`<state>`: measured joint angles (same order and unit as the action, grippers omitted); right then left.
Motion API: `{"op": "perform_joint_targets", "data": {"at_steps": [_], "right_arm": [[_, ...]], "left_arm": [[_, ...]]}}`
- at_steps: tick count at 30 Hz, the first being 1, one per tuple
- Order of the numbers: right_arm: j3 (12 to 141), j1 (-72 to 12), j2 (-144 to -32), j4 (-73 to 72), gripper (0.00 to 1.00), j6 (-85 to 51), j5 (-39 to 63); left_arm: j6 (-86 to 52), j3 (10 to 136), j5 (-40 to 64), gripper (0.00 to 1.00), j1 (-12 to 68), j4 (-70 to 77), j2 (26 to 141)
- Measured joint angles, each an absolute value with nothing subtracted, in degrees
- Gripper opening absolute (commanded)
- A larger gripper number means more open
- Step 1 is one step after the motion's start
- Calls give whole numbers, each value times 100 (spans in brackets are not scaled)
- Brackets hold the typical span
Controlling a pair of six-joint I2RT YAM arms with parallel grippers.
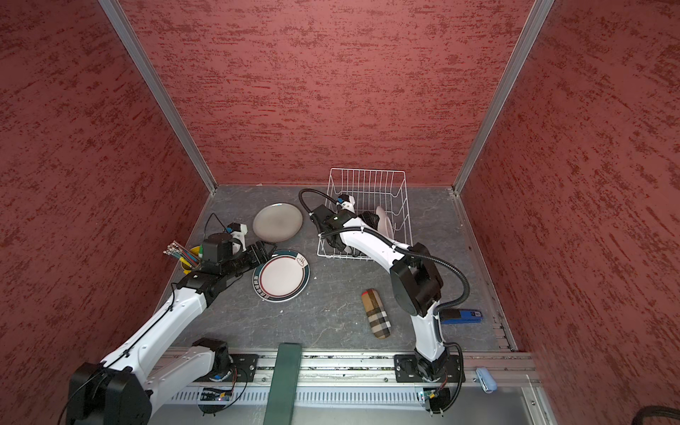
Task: Unload the plates from the dish rack
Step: Pick up the plate from the dish rack.
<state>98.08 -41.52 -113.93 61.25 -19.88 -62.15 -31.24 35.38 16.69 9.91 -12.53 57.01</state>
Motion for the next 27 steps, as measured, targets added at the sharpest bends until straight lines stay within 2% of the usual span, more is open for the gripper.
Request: {"op": "perform_joint_targets", "data": {"at_steps": [7,18,19,20,25,27], "right_arm": [[9806,-4101,-11397,6110,63,-1765,-6392],[9686,-3859,-11456,5865,50,-1472,-6386],[9662,-3830,-11461,5830,48,-1441,-6386],[9623,-3802,-11461,5793,40,-1409,-6386],[9435,-3741,-11469,5588,14,-1190,-6392],[9408,-3739,-11478,5535,13,-1157,-6497]], "left_arm": [[-3190,3538,1728,78,1031,-1236,5743],[-3297,3472,1765,78,1184,-1122,5743],[-3317,3457,1767,78,1205,-1109,5749],[-3323,3448,1769,78,1232,-1100,5760],[-3382,3448,1774,78,1337,-1009,5854],[-3398,3448,1776,77,1358,-980,5885]]}}
